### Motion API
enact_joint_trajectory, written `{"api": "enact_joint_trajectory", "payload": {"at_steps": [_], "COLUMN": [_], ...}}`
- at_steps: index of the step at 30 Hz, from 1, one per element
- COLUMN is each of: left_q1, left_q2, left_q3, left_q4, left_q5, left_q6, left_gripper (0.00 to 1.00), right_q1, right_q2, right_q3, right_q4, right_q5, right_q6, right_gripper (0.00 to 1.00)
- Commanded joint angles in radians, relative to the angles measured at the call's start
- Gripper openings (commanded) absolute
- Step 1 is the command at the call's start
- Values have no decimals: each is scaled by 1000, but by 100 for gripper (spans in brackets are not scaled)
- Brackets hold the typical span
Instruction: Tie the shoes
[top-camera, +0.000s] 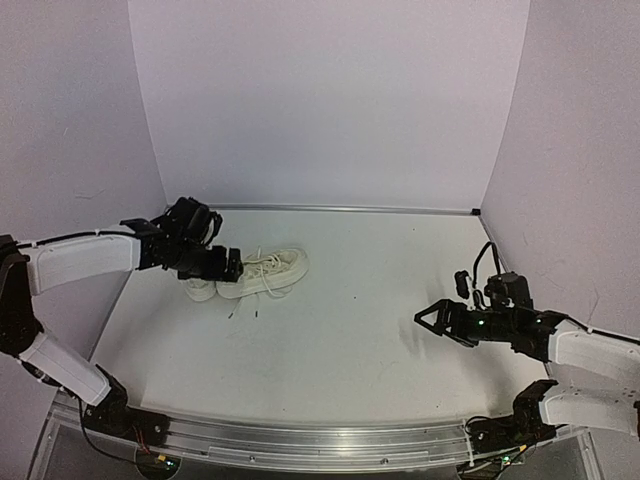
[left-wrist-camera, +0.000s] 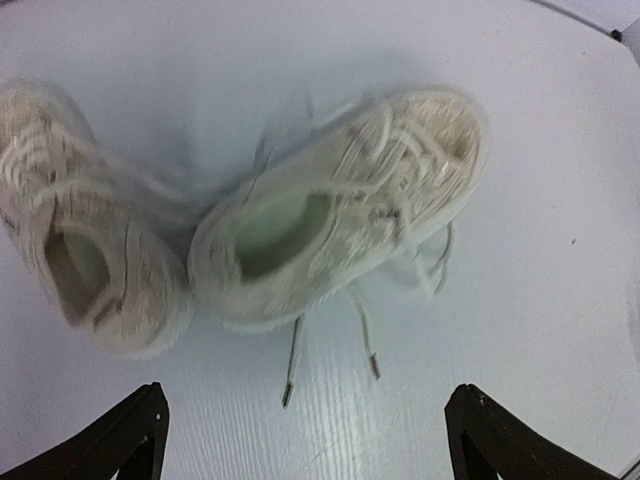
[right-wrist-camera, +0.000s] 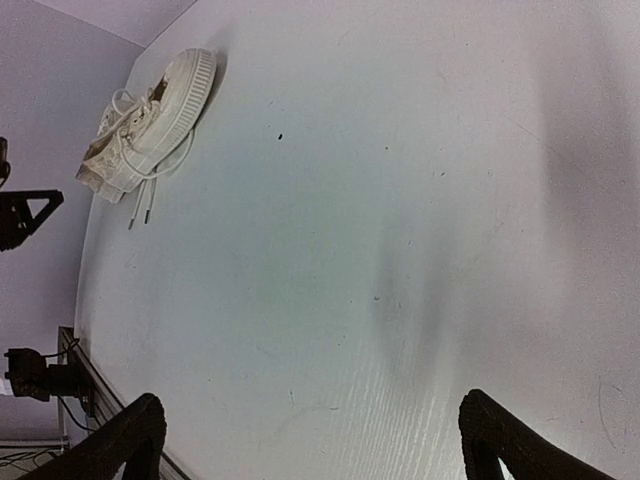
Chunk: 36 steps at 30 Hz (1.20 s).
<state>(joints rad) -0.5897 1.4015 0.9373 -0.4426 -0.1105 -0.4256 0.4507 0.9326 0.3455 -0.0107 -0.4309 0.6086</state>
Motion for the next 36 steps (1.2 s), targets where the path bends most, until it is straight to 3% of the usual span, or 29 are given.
{"api": "enact_joint_trajectory", "payload": {"at_steps": [1,8,22,25,32,36], "left_q1": [23,107,122,122,116,89], "left_q2": [138,433,755,763,651,560], "left_q3": [304,641,786,778,716,657], "left_q4": [-62,-266,-352,-340,-264,-210], "left_q5": [43,229,206,221,369,397], "left_q6": [212,390,504,489,392,328], "left_gripper": [99,99,92,74,4,0], "right_q1": [7,8,9,8,8,8], "right_q2": [16,7,-18,-24,-9,0], "right_q3": [46,56,45,44,54,61], "right_q4": [49,34,24,24,24,25], "right_q5": [-60,-105,-100,-101,-103,-100], "right_q6": [-28,-39,-50,-50,-55,-56], "right_gripper": [98,98,98,98,98,98]}}
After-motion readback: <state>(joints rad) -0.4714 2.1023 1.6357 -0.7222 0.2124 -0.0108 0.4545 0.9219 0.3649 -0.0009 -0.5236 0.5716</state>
